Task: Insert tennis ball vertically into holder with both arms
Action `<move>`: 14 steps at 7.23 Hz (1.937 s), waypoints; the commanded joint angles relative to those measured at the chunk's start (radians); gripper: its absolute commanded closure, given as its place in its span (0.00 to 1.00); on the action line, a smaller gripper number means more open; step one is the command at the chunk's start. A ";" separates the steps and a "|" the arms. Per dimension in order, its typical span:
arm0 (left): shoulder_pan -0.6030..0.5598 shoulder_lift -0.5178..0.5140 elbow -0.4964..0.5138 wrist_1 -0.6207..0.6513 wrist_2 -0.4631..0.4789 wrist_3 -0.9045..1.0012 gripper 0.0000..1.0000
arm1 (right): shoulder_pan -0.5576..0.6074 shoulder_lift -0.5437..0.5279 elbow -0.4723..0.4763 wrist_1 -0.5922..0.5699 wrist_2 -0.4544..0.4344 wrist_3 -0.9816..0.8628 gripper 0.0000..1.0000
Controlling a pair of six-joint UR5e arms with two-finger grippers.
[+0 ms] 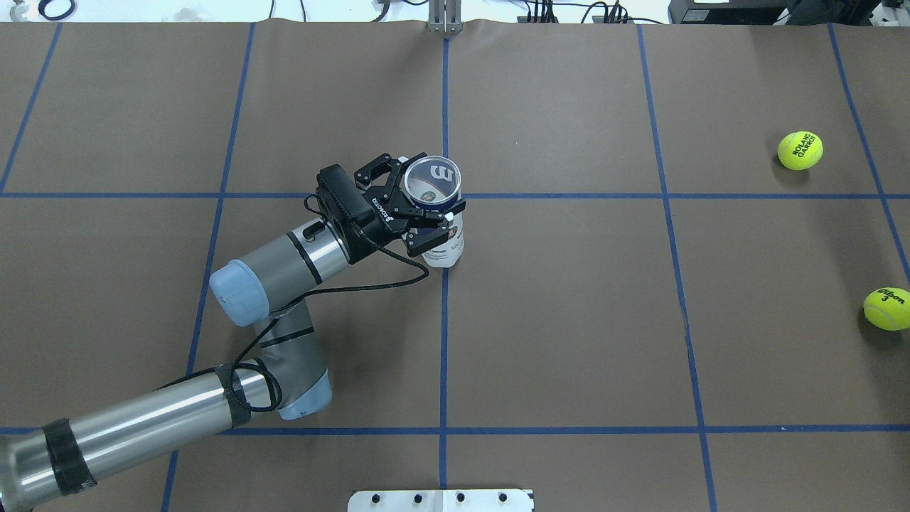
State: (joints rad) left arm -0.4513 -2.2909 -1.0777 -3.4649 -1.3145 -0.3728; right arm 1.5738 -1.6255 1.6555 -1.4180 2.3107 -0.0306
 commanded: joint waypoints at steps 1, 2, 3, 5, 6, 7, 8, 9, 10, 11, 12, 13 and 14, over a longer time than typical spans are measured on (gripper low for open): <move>0.000 -0.001 -0.013 0.030 -0.002 0.000 0.01 | -0.018 -0.002 -0.002 0.020 0.016 0.049 0.00; 0.008 -0.001 -0.013 0.032 -0.002 0.000 0.01 | -0.018 -0.002 -0.002 0.021 0.016 0.049 0.00; 0.026 0.001 -0.013 0.035 -0.002 0.002 0.01 | -0.026 -0.002 0.000 0.021 0.019 0.058 0.00; 0.040 -0.001 -0.014 0.035 -0.002 0.023 0.01 | -0.037 -0.002 0.000 0.021 0.019 0.080 0.00; 0.043 -0.001 -0.016 0.035 -0.002 0.023 0.01 | -0.044 -0.002 0.001 0.021 0.019 0.081 0.00; 0.043 -0.001 -0.016 0.035 -0.002 0.023 0.01 | -0.090 -0.001 0.007 0.022 0.016 0.142 0.00; 0.043 0.001 -0.016 0.035 -0.002 0.023 0.01 | -0.159 -0.001 0.050 0.022 0.012 0.272 0.00; 0.043 0.001 -0.014 0.035 -0.002 0.023 0.01 | -0.196 -0.004 0.075 0.022 0.012 0.337 0.00; 0.043 0.001 -0.014 0.035 -0.002 0.023 0.01 | -0.219 -0.020 0.088 0.024 0.012 0.357 0.01; 0.043 -0.001 -0.014 0.035 -0.002 0.023 0.01 | -0.236 -0.054 0.089 0.066 0.007 0.360 0.01; 0.043 -0.001 -0.016 0.035 -0.002 0.023 0.01 | -0.260 -0.112 0.089 0.193 0.000 0.433 0.01; 0.043 -0.002 -0.014 0.035 -0.003 0.023 0.01 | -0.315 -0.178 0.086 0.343 -0.016 0.543 0.01; 0.043 -0.002 -0.016 0.035 -0.003 0.023 0.01 | -0.381 -0.227 0.084 0.440 -0.087 0.602 0.01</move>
State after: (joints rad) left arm -0.4080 -2.2926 -1.0928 -3.4300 -1.3172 -0.3498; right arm 1.2636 -1.7863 1.7413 -1.1153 2.2833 0.4831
